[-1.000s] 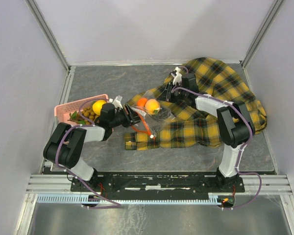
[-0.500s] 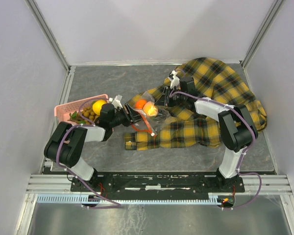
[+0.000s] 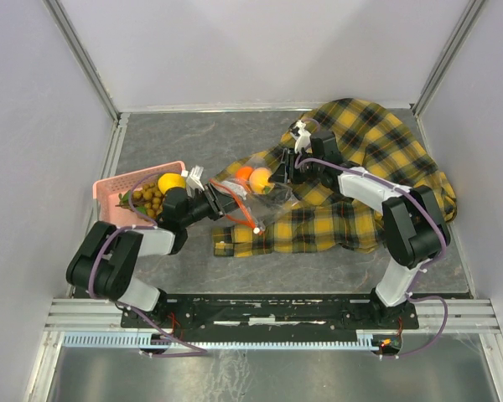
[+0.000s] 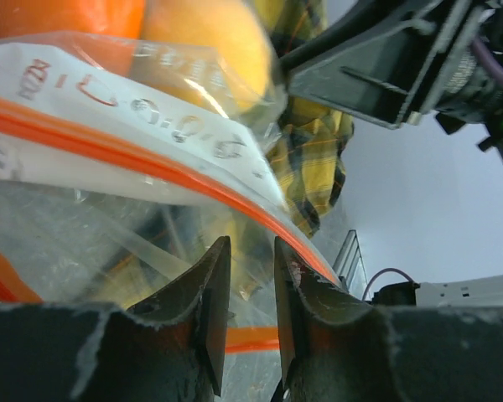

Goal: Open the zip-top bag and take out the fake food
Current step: Pick up the fake fruit from the zipper food storage bag.

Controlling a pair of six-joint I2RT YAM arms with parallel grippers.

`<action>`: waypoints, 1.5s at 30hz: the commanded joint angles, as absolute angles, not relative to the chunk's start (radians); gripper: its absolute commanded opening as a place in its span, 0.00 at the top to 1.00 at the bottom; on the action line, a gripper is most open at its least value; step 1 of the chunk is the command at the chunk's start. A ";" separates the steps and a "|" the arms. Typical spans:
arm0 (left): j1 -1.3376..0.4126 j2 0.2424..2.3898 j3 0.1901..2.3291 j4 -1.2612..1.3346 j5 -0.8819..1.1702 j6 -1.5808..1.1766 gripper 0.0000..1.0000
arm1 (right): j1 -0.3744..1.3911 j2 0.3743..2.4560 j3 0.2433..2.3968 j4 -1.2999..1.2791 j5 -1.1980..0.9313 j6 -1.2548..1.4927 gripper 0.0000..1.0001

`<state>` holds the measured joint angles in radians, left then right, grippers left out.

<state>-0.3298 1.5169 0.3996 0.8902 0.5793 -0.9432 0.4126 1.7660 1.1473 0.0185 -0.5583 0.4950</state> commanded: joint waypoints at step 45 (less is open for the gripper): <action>-0.344 1.337 0.414 0.670 0.549 -0.960 0.22 | 0.404 1.905 1.243 0.174 -0.614 0.627 0.86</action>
<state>-0.3386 1.2961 0.3466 0.6369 0.5312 -1.0080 0.4026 1.9297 1.2713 0.1268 -0.5392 0.6315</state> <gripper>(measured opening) 0.861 0.169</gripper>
